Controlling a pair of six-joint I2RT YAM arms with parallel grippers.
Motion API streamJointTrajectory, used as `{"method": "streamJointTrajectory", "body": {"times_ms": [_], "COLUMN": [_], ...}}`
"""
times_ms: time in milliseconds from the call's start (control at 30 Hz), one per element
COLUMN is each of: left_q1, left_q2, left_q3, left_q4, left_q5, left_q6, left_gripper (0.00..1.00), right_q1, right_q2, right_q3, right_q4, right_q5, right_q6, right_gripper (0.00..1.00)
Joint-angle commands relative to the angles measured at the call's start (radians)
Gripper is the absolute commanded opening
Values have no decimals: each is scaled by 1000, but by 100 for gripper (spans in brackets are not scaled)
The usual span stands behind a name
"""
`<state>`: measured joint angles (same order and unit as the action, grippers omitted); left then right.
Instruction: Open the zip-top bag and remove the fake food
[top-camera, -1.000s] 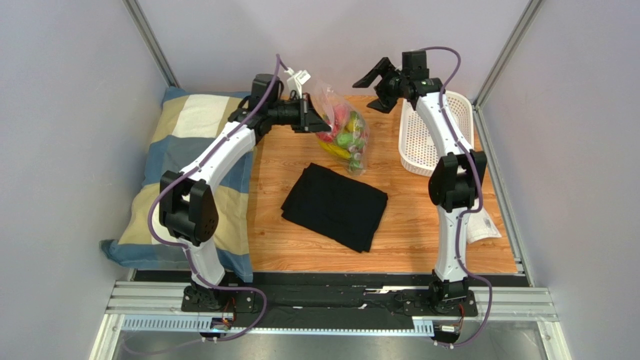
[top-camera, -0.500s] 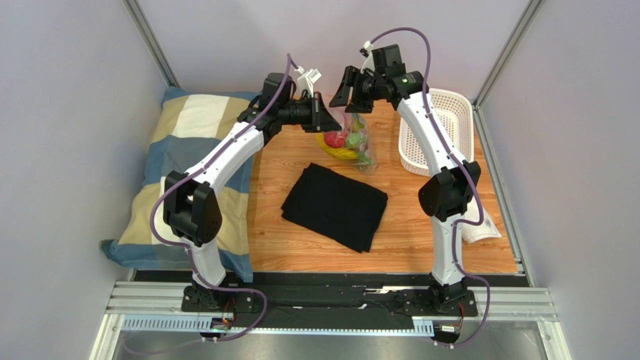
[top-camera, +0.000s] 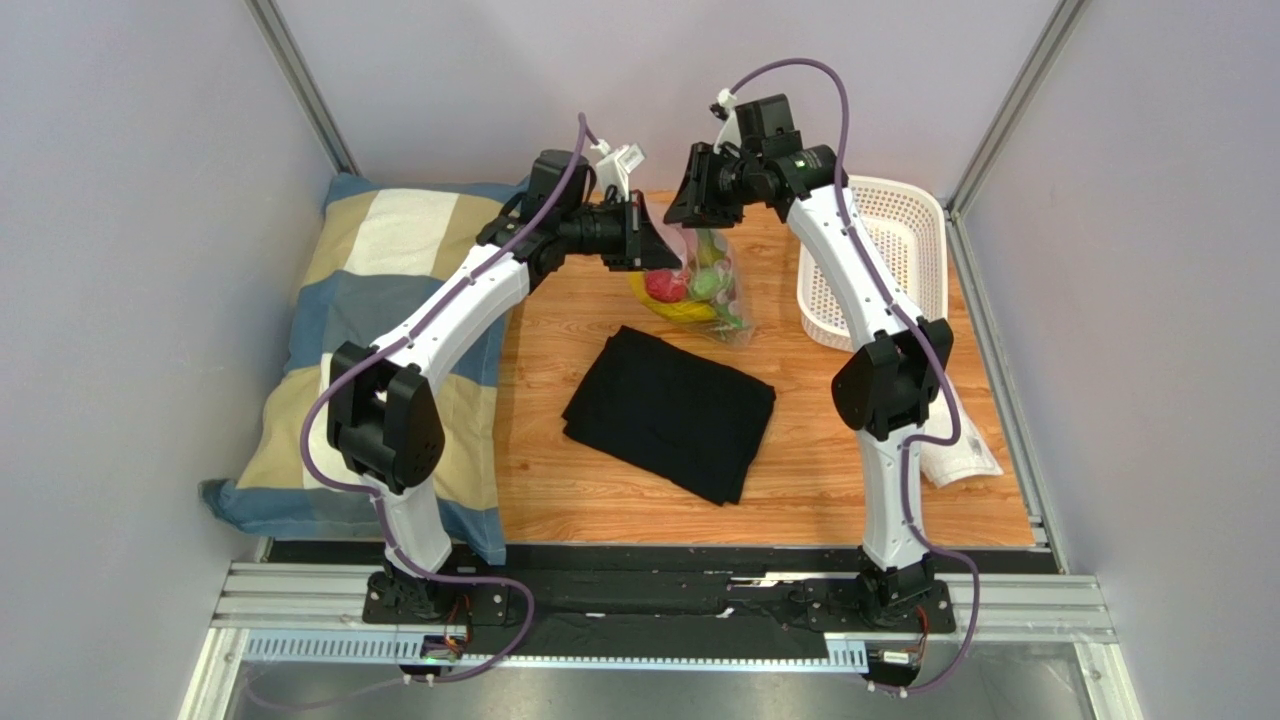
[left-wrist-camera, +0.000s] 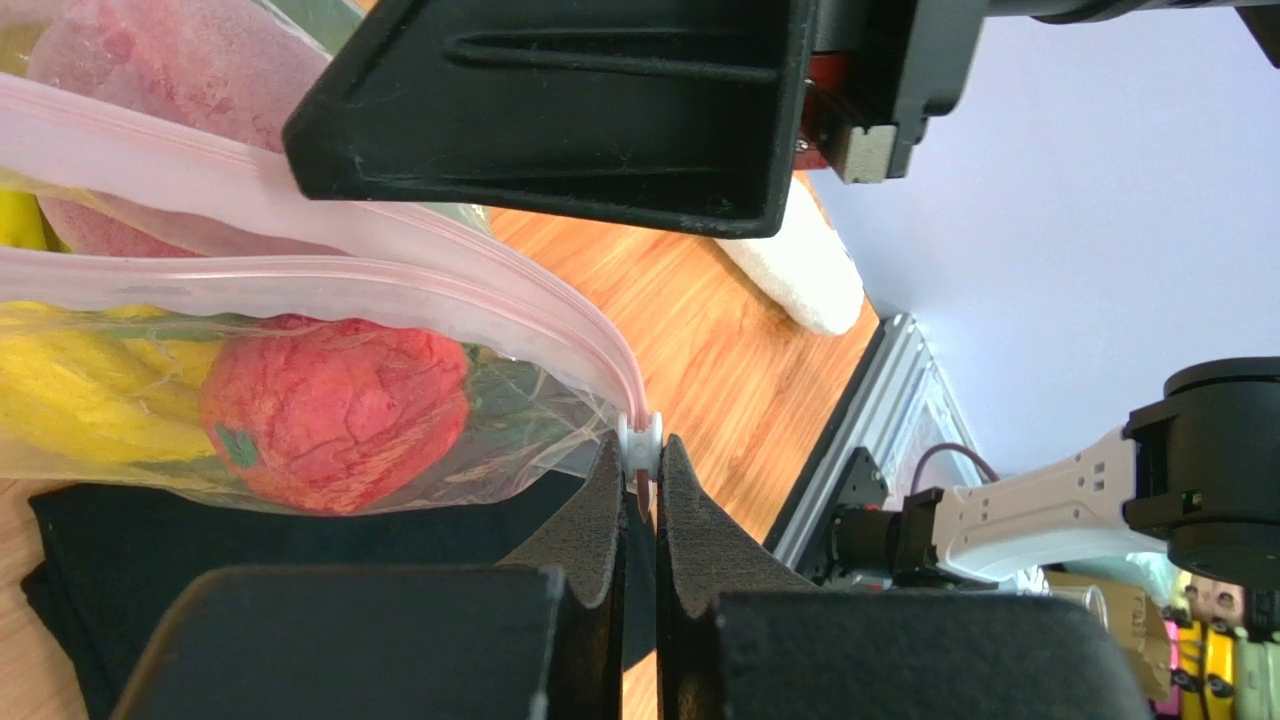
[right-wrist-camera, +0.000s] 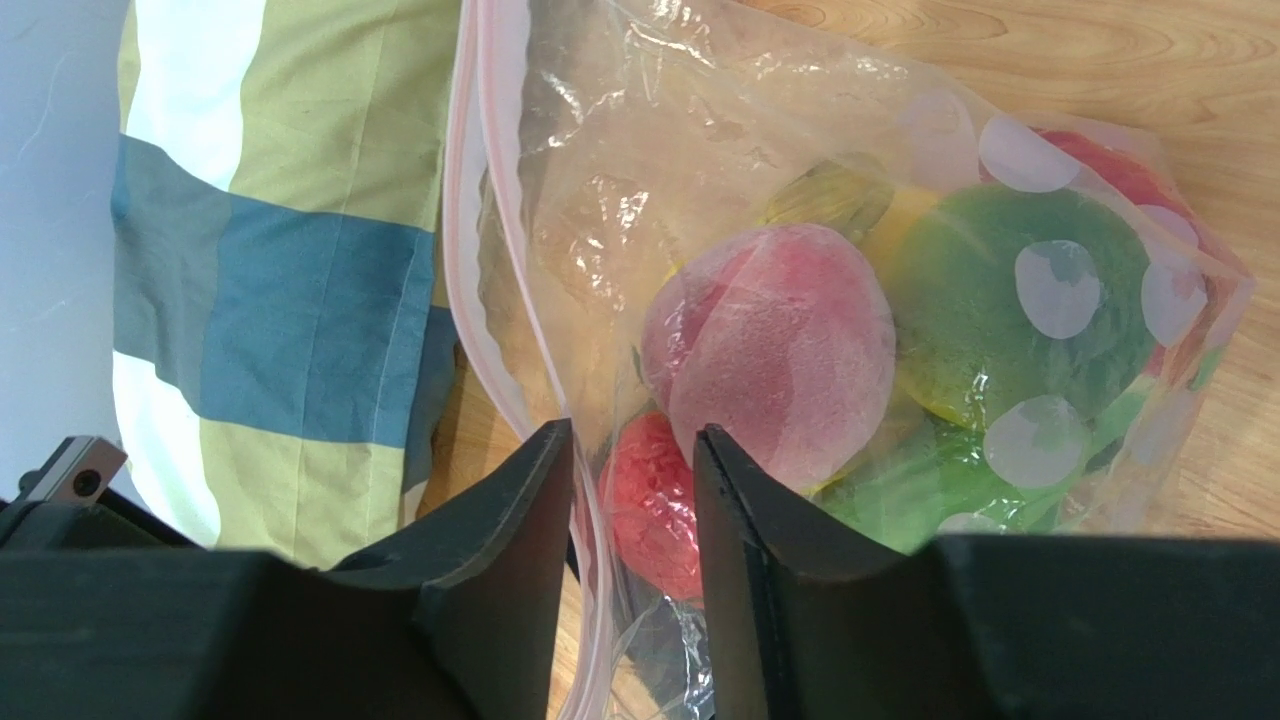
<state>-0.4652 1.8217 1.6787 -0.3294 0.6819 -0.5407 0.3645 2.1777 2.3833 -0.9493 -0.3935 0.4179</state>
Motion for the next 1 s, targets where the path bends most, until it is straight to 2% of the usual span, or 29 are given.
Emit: {"method": "streamJointTrajectory", "body": {"times_ms": [0,67,100,267,300,333,367,400,467,533,567,600,667,733,767,833,967], "left_q1": [-7,-9,-10,-12,-12,-12,-12,-12,-10,-4,2,8,39,77,89,114,137], "left_q2": [-26,-21,-13,-6,-4,-4,-7,-12,-33,-48,-62,-70,-85,-97,-107,-105,-30], "left_q3": [44,55,62,90,93,93,92,87,69,64,65,70,88,70,56,19,62], "left_q4": [4,9,7,-13,-20,-20,-23,-25,-34,-78,-115,-152,-280,-339,-349,-320,-373], "left_q5": [7,13,15,5,7,11,8,5,-11,-62,-100,-132,-224,-269,-281,-263,-239], "left_q6": [12,8,10,21,22,24,25,25,21,12,-17,-42,-158,-256,-353,-425,-557], "left_gripper": [0,0,0,0,0,0,0,0,1,16,37,41,43,44,44,47,47], "right_q1": [16,22,30,37,39,42,42,42,40,42,45,45,51,54,56,57,68], "right_q2": [1,-15,-18,-32,-38,-39,-45,-47,-42,-56,-65,-91,-120,-157,-163,-162,-164], "right_q3": [4,-13,-31,-82,-105,-111,-108,-104,-58,-47,-55,-68,-128,-170,-189,-193,-194], "right_q4": [17,20,21,33,44,61,60,61,64,90,101,112,158,198,202,196,201], "right_q5": [-5,2,-19,-67,-77,-73,-56,-29,-15,-1,19,25,38,44,41,35,22], "right_q6": [-19,-33,-36,-15,-10,-2,1,-1,-1,12,25,30,44,44,42,45,48], "right_gripper": [42,47,47,37,32,12,2,0,0,0,0,0,0,0,0,0,0]}}
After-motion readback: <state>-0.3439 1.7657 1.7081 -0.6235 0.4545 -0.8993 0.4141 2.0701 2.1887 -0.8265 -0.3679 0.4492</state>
